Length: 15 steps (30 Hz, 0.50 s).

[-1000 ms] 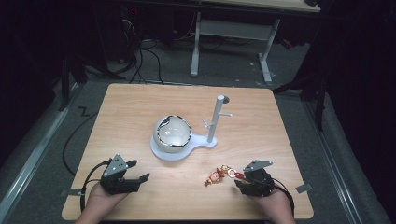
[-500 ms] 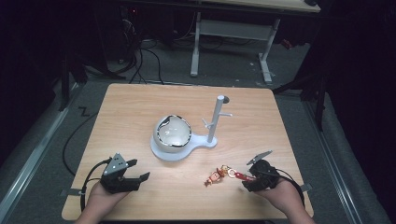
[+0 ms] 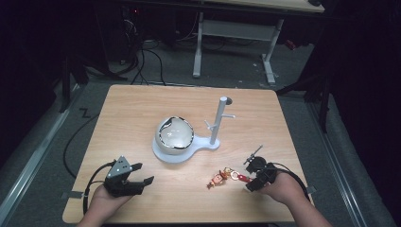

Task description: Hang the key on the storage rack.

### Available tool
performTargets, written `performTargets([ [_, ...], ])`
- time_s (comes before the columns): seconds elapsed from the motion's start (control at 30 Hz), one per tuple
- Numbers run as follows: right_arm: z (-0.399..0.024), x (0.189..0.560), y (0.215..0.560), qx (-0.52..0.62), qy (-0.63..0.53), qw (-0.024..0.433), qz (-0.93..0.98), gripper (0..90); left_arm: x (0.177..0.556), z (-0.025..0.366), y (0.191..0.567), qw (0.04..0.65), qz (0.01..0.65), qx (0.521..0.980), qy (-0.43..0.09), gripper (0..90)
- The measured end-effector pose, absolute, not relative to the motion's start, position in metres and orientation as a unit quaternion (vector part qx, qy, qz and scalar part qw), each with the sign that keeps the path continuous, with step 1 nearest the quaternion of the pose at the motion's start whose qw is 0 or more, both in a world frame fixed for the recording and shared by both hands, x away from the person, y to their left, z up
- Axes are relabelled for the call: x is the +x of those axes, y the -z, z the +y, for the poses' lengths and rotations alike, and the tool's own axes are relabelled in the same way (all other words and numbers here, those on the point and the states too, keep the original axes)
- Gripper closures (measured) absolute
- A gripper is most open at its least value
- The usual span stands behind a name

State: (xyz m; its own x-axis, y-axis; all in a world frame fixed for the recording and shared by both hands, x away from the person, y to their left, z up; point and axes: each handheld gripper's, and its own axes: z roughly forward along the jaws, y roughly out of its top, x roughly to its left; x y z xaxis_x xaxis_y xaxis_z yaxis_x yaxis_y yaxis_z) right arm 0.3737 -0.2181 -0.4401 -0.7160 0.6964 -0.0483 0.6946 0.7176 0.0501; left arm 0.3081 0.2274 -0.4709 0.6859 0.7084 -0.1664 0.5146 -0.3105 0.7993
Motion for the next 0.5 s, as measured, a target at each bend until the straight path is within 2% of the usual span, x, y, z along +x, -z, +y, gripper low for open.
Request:
performTargets([
  [0.1, -0.212, 0.378, 0.442, 0.361, 0.003, 0.028, 0.932, 36.1, 0.308, 0.227, 0.471, 0.444, 0.38, 0.804, -0.11, 29.5],
  [0.33, -0.196, 0.383, 0.444, 0.327, 0.017, 0.034, 0.944, 43.6, 0.307, 0.229, 0.468, 0.45, 0.382, 0.799, -0.112, 30.1],
  [0.4, -0.192, 0.385, 0.443, 0.317, 0.012, 0.036, 0.948, 40.6, 0.307, 0.229, 0.468, 0.449, 0.382, 0.8, -0.113, 30.1],
  [0.5, -0.186, 0.389, 0.441, 0.313, 0.007, 0.036, 0.949, 42.5, 0.305, 0.227, 0.467, 0.438, 0.375, 0.808, -0.119, 29.4],
])
